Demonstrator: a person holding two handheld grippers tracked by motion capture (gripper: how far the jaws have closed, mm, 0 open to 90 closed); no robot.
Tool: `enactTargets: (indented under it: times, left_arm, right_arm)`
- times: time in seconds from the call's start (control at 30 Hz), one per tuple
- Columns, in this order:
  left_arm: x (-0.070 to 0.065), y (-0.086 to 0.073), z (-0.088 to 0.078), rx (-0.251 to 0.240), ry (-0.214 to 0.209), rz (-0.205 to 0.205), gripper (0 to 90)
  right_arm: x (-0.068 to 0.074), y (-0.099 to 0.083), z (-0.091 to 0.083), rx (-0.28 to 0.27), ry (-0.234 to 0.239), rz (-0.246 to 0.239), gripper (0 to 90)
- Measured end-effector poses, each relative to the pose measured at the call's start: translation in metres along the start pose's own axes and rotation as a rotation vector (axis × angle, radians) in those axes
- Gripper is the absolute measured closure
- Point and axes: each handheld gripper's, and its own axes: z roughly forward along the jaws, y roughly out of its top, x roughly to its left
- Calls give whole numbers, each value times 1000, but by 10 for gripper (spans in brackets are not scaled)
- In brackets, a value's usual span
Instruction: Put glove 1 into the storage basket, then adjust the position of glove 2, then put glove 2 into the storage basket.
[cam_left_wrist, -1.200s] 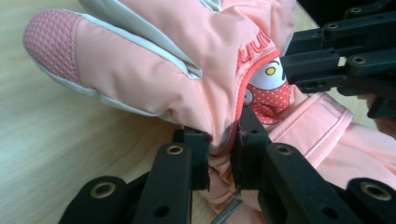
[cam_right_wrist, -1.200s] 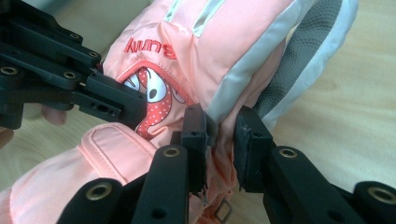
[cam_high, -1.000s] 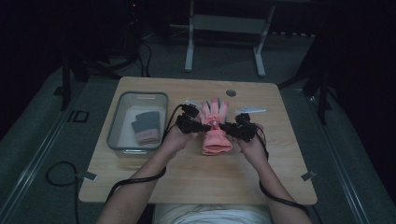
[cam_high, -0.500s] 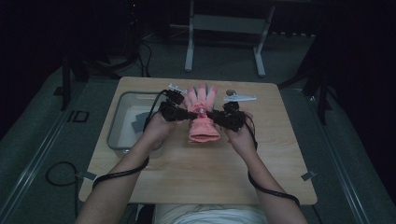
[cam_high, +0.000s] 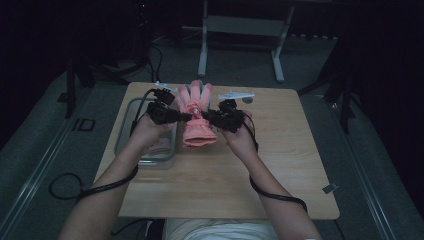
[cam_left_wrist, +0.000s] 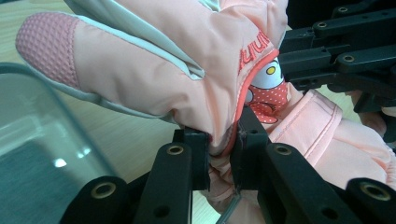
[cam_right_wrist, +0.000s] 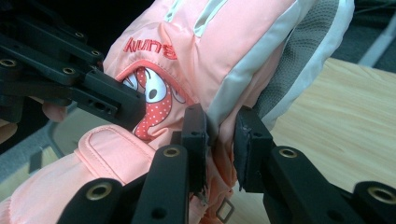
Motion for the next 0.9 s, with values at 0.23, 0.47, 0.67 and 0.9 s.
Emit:
enactTargets:
  times: [0.23, 0.47, 0.67, 0.9]
  left_arm:
    - [15, -8, -31, 0, 60, -17, 786]
    - [32, -19, -51, 11, 86, -38, 786]
    - [54, -29, -66, 19, 131, -70, 786]
    - [76, -43, -74, 23, 135, -108, 786]
  right_arm:
    - [24, 16, 23, -2, 43, -12, 761]
    - [38, 21, 39, 2, 78, -18, 761]
    - [56, 28, 73, 12, 116, 4, 761]
    - [66, 28, 100, 11, 167, 24, 761]
